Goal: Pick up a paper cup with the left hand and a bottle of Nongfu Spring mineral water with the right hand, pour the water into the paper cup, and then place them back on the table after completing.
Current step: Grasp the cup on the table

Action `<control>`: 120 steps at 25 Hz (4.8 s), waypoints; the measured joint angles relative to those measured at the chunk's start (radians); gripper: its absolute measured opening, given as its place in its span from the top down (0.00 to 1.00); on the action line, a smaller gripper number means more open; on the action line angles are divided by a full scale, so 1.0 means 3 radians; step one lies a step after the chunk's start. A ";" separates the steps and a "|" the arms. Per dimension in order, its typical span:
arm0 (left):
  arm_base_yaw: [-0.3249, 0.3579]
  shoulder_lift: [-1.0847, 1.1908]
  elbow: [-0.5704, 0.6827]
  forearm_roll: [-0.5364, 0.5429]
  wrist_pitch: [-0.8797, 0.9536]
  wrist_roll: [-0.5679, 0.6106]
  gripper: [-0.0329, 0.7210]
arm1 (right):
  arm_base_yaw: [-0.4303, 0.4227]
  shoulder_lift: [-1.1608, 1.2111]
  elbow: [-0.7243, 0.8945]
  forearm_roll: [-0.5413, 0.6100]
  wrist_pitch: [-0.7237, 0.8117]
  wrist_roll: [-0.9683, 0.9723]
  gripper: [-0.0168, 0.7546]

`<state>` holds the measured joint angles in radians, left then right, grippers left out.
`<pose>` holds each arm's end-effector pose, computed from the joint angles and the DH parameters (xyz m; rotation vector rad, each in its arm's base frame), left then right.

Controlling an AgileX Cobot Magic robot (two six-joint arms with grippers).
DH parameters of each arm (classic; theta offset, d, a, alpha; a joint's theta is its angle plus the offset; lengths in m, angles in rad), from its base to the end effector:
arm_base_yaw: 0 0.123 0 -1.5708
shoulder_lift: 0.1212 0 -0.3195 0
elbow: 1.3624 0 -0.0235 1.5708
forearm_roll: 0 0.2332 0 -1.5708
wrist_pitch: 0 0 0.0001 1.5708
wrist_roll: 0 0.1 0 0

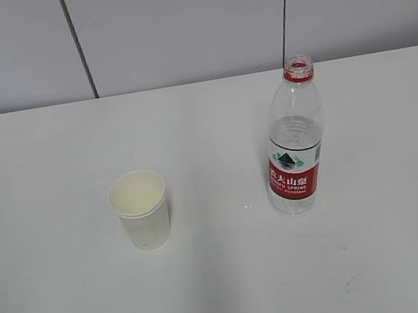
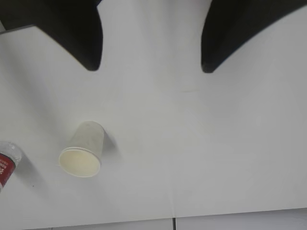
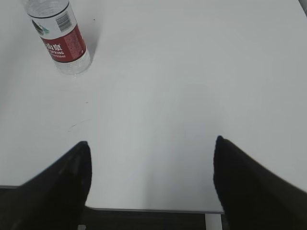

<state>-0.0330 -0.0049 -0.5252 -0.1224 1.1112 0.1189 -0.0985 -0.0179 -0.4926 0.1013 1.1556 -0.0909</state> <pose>-0.0535 -0.0092 0.2673 0.1678 2.0530 -0.0936 -0.0526 0.0145 0.2540 -0.0031 2.1242 0.0107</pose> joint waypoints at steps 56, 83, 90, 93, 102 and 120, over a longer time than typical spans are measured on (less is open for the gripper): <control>0.0000 0.0000 0.0000 0.0036 -0.0003 0.0000 0.44 | 0.0000 0.0000 -0.0014 0.0026 -0.0025 -0.0088 0.22; 0.0000 0.0251 0.0688 0.0062 -0.2317 0.0000 0.43 | 0.0000 0.0460 0.0285 0.0224 -0.2021 -0.0399 0.22; 0.0000 0.0651 0.0839 0.0059 -0.2854 0.0000 0.43 | 0.0000 0.0466 0.0488 0.0236 -0.2376 -0.0490 0.22; 0.0000 0.0858 0.0839 0.0056 -0.3049 0.0000 0.43 | 0.0000 0.0488 0.0569 0.0243 -0.2521 -0.0495 0.22; 0.0000 0.1548 0.0839 0.0050 -0.3759 0.0000 0.43 | 0.0000 0.0663 0.0647 0.0254 -0.2800 -0.0567 0.22; 0.0000 0.2801 0.0839 0.0050 -0.4873 0.0000 0.44 | 0.0113 0.1627 0.0649 0.0261 -0.3561 -0.0637 0.22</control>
<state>-0.0330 0.8353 -0.2734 -0.1073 -0.3507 0.1189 -0.0645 0.4703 -0.2980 0.1797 0.0872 -0.2820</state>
